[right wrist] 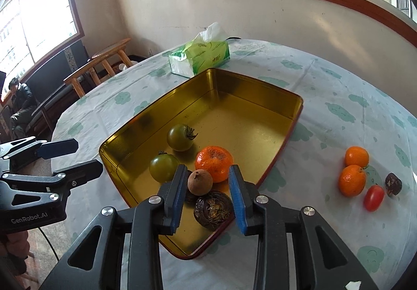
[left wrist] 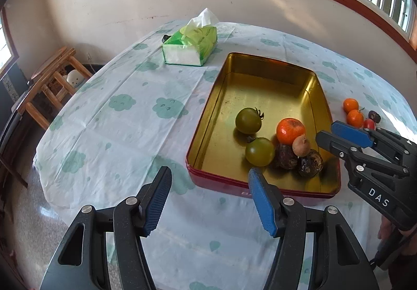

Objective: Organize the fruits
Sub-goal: 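Grasp the red tomato with the right gripper, then grasp the large tangerine with the left gripper while the right holds the red tomato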

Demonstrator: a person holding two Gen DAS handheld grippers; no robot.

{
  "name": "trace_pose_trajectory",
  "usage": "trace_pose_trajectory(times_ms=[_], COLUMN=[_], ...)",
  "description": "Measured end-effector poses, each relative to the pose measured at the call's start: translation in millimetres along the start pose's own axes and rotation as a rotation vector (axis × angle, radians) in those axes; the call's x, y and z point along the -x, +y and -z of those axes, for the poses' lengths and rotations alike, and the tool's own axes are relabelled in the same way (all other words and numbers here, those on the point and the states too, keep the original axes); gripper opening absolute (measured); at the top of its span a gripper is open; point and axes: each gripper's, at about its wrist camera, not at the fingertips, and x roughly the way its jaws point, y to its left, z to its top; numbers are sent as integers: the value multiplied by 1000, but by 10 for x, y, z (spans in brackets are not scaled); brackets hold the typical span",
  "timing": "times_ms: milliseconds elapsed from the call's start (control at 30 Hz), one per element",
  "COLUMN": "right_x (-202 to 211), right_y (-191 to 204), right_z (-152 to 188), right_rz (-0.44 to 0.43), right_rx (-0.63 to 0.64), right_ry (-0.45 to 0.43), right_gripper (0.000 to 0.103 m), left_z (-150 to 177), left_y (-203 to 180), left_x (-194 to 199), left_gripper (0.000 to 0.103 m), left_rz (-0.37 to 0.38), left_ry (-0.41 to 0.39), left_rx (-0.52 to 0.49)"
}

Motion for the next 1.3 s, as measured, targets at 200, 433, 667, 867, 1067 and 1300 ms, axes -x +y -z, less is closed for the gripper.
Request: trace_pose_trajectory(times_ms=[200,433,667,867,1067,1300], right_x=[309,489,337,110,-10,292], right_y=[-603,-1550,-1731,-1784,-1796,-1894], right_z=[301,684,631,469,428,629], right_rz=[112,281,267,269,261,315], right_rx=[-116,-280,-282,-265,-246,-272], right_ry=[-13,22,26,31,48,30], right_gripper=[33,34,34,34,30,29], left_z=[-46,-107,-203,-315,-428,-508], left_y=[-300,-777,-1201,-1474,-1737,-2062], left_x=[14,-50,-112,-154,-279,-556], left_gripper=[62,62,62,62,62,62], left_rz=[49,106,141,147,169,260], left_ry=[-10,-5,2,-15,-11,25], left_rx=[-47,-118,-176,-206,-218,-197])
